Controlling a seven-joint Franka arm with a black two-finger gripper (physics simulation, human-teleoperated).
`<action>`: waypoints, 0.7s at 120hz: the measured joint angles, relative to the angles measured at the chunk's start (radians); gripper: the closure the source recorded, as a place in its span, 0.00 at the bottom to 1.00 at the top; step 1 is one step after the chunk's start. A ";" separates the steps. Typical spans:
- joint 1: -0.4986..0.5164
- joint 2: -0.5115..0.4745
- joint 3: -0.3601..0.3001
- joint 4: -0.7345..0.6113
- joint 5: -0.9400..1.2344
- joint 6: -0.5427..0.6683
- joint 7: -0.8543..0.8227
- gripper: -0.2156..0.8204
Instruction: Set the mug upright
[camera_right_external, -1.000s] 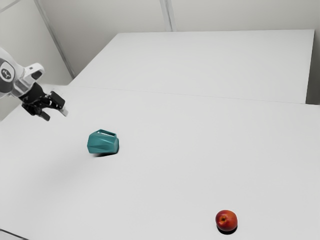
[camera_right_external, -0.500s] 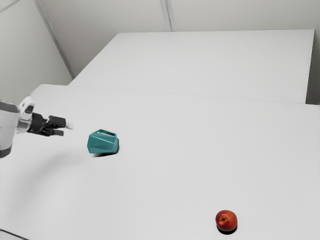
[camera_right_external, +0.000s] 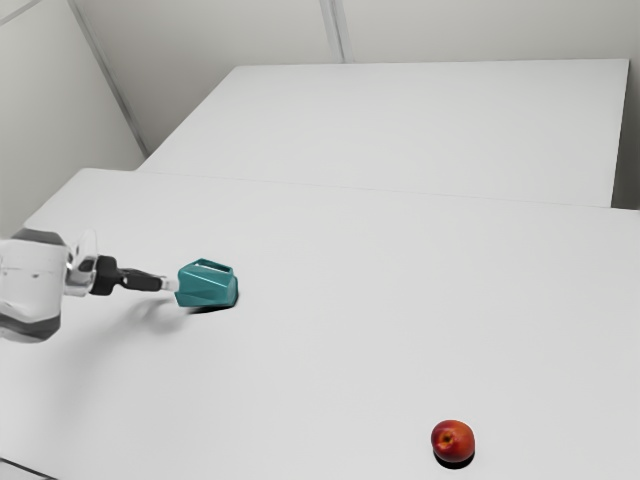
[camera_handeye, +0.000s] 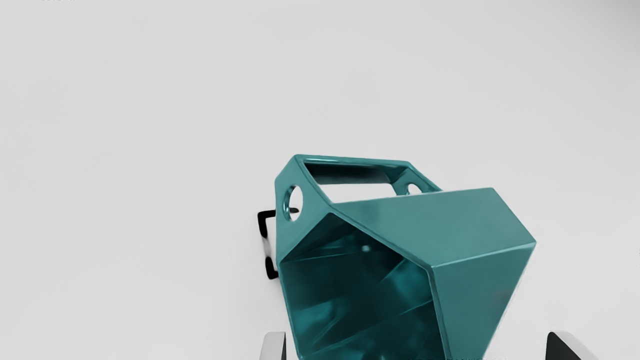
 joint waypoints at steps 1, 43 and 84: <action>0.000 0.000 -0.001 -0.002 -0.002 0.000 0.007 0.25; -0.034 0.018 -0.015 -0.035 -0.072 0.004 0.232 0.26; -0.068 0.028 -0.016 -0.033 -0.122 0.008 0.355 0.45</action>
